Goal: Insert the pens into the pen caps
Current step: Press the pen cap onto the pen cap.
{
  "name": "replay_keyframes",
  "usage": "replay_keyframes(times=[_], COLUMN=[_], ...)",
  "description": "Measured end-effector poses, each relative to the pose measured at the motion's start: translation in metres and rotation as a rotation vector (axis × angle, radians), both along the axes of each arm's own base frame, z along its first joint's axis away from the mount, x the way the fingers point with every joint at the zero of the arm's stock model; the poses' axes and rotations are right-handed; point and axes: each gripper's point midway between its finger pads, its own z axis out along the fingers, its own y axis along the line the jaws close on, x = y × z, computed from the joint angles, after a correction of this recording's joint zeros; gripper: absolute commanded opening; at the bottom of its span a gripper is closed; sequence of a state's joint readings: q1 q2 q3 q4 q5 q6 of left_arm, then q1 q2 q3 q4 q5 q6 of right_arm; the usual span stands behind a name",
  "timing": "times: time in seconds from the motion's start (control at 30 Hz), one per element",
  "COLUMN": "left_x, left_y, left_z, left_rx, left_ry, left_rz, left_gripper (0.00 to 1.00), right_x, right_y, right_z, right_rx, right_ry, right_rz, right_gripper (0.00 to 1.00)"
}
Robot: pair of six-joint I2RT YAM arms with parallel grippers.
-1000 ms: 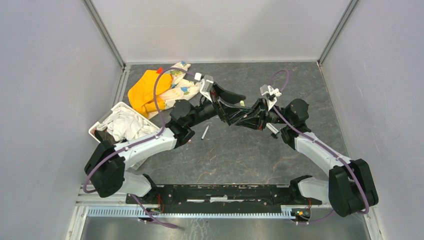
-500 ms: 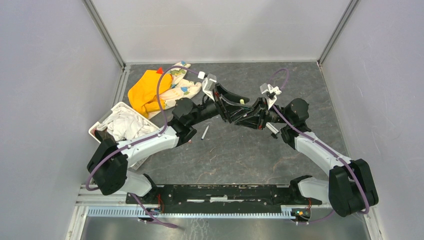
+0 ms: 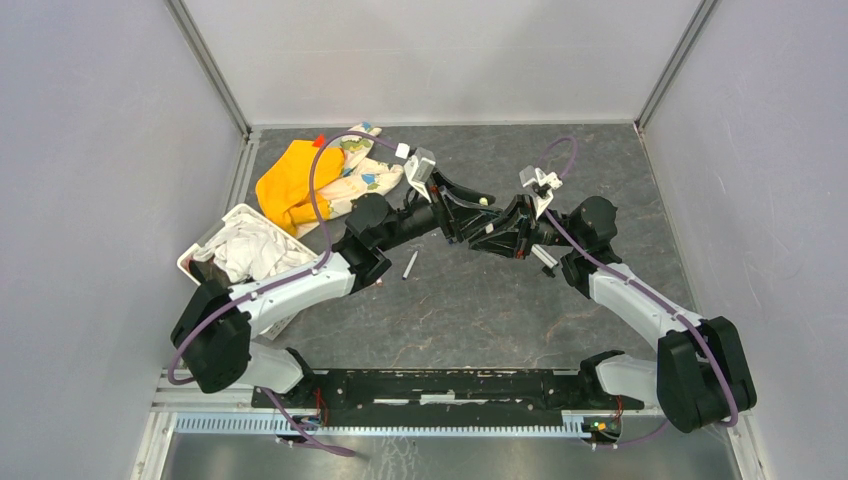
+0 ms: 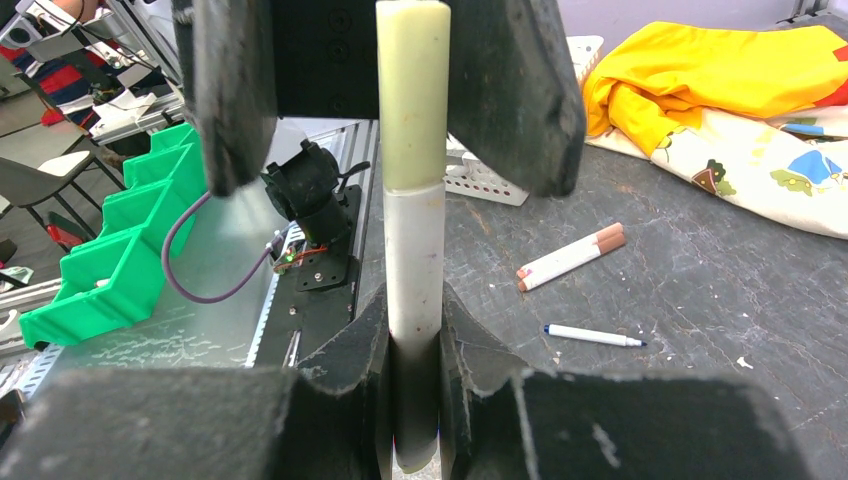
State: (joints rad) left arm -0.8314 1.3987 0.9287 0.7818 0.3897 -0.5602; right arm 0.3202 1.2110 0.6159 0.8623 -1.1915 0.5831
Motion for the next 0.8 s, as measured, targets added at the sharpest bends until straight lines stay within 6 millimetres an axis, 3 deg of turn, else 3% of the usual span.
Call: replay_keyframes(times=[0.1, 0.2, 0.47, 0.6, 0.7, 0.8], left_x=[-0.001, -0.001, -0.001, 0.000, 0.003, 0.003], left_y=[0.003, 0.006, 0.006, 0.006, 0.007, 0.007], left_z=[0.006, 0.012, 0.012, 0.008, 0.006, 0.006], left_rx=[-0.012, -0.022, -0.016, -0.002, 0.010, 0.016], left_ry=[-0.010, -0.018, -0.023, -0.023, -0.023, -0.033], left_rz=[0.007, 0.018, 0.025, 0.028, 0.035, 0.036], left_gripper=[0.53, 0.44, 0.42, 0.23, 0.03, 0.02], right_x=[0.000, 0.000, 0.000, 0.000, 0.000, 0.000], right_y=[0.000, 0.000, 0.000, 0.000, 0.000, 0.000], right_z=[0.000, 0.000, 0.000, 0.000, 0.000, 0.000], right_rx=[0.000, 0.000, -0.001, -0.001, 0.000, 0.001], right_ry=[0.001, 0.001, 0.002, 0.002, 0.005, 0.015], right_rz=[0.000, 0.000, 0.000, 0.000, 0.002, 0.002], right_gripper=[0.00, 0.00, 0.00, 0.00, 0.00, 0.00])
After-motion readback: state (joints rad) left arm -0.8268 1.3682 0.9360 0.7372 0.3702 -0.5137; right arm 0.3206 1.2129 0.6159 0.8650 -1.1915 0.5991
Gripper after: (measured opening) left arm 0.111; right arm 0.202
